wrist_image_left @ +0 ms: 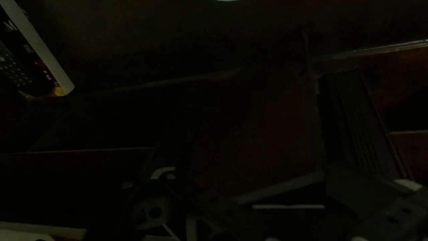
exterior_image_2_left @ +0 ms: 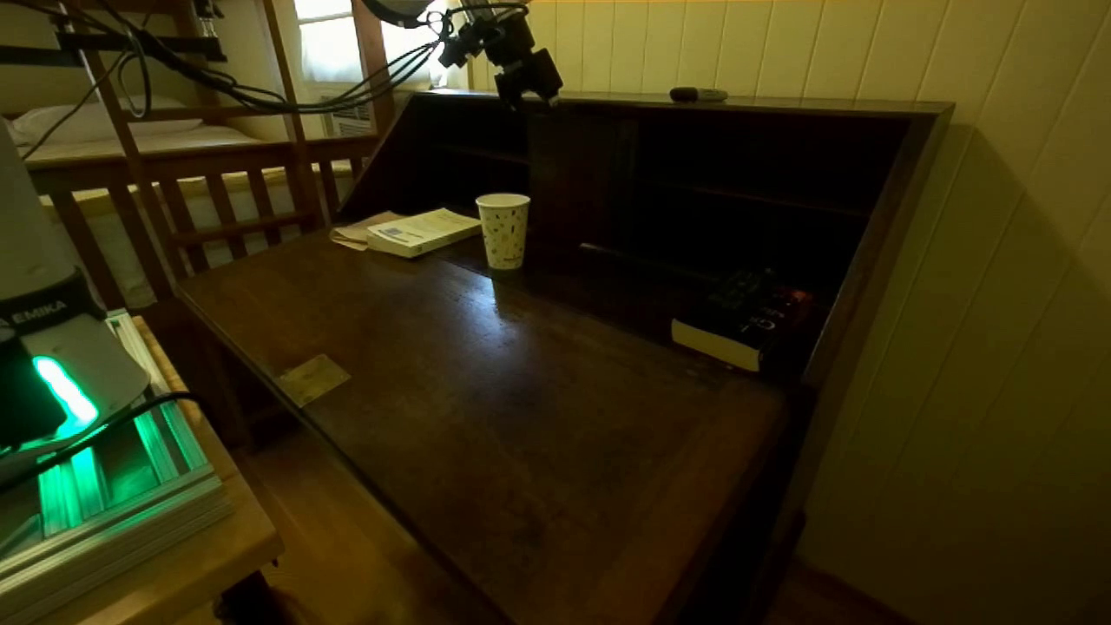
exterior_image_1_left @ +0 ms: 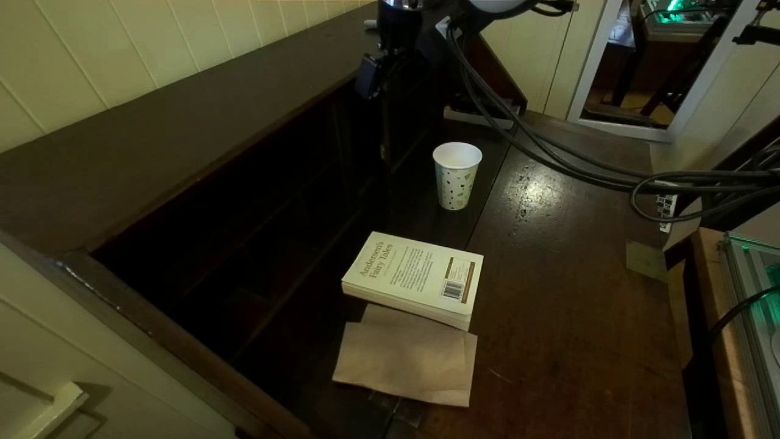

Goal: Remove the marker from the paper cup, put it on the top part of the desk, open the top middle cabinet door, put the paper cup inside the cabinet and close the cabinet door

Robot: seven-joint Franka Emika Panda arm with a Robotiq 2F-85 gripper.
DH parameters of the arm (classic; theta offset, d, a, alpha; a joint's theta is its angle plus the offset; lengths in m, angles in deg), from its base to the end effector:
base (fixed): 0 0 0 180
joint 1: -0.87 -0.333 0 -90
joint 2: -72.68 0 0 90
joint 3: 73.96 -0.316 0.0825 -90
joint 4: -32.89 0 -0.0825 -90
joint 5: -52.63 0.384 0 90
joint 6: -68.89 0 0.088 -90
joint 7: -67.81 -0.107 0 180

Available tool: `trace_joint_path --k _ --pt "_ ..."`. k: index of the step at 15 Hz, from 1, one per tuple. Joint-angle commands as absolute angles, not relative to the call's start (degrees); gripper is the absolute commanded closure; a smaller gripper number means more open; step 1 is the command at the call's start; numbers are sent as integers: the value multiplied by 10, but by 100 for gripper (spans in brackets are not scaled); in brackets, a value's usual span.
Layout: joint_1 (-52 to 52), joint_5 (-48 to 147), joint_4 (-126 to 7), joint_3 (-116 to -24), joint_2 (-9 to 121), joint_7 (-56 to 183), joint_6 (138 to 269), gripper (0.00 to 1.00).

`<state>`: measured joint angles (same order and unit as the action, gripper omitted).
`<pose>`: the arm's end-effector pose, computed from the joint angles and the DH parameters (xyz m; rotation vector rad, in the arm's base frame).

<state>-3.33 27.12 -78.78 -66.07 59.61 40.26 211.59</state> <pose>0.6298 -0.0342 0.3973 2.7948 -0.3118 0.5316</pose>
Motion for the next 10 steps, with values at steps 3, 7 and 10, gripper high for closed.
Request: trace_joint_path --k 3,7,10 --pt "-39 195 -780 -648 594 384 2084 0" --pt "-37 174 -785 -650 594 385 2082 0" --pt "-35 173 -786 -652 592 388 2076 0"
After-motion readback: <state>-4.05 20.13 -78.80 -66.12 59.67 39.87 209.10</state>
